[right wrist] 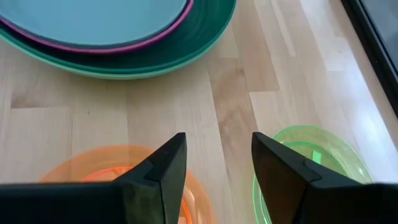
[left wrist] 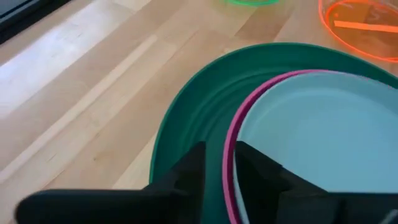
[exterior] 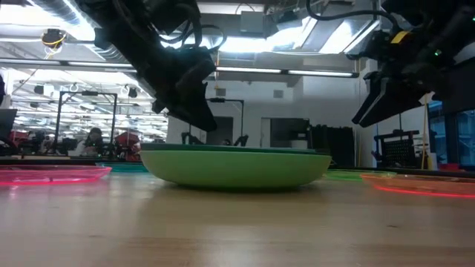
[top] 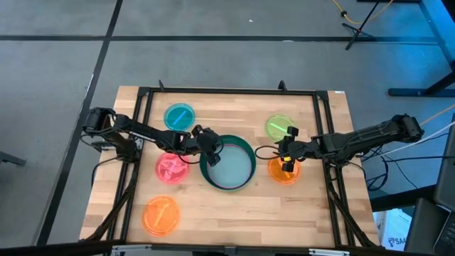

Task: Stack plastic plates
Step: Stack the light blue plate on top of the dark pink plate, then stack the right orange plate on top of the light blue plate

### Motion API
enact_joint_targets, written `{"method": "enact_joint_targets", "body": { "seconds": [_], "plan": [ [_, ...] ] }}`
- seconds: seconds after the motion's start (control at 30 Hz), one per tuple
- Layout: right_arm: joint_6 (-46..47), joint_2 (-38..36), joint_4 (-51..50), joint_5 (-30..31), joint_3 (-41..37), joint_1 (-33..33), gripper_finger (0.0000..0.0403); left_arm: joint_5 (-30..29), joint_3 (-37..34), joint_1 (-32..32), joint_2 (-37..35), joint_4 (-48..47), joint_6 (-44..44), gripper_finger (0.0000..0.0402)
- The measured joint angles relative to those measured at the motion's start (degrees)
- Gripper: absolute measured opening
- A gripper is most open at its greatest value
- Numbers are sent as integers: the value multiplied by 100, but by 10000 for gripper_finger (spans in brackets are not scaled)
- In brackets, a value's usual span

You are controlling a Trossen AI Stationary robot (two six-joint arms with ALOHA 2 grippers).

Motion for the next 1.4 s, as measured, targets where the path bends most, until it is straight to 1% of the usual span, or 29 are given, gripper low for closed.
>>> {"method": "enact_joint_targets", "body": {
  "seconds": [0.13, 0.2, 0.27, 0.37, 0.5, 0.67, 0.77, 0.9, 0.97, 1.1, 1.27, 1.4],
  "plan": [
    [-132, 0, -1, 8, 0, 0, 172, 30, 0, -11, -31, 97, 37, 106],
    [-146, 0, -1, -6, 0, 0, 172, 75, 0, -66, -67, 329, 55, 109],
    [-180, 0, -19, -45, 0, 0, 172, 142, 0, -179, -68, 679, 271, 109],
    [-319, 0, -132, -46, 2, 0, 172, 292, 0, -403, -58, 1504, 677, 108],
    [-331, 0, -327, -63, 2, -35, 172, 225, 9, -733, 104, 2520, 1289, 107],
    [-306, 2, -360, -717, 2, -472, 172, 101, 9, -1049, 451, 3584, 2209, 107],
    [-300, 2, -355, -1150, 2, -901, 172, 93, 7, -1102, 604, 3804, 2522, 107],
    [-294, 4, -354, -1720, 2, -1464, 172, 86, 4, -1099, 616, 3829, 2569, 107],
    [-290, 4, -355, -2068, 2, -1728, 172, 96, 4, -1113, 616, 3699, 2550, 107],
    [-288, 4, -355, -2780, 2, -2111, 172, 309, 4, -1256, 616, 3309, 2551, 107],
    [-286, 221, -368, -2949, 7, -2304, 172, 293, 4, -1366, 616, 3300, 2577, 107],
    [-288, 681, -390, -2947, 9, -2297, 172, 273, 4, -1364, 616, 3291, 2727, 107]
  ]
}}
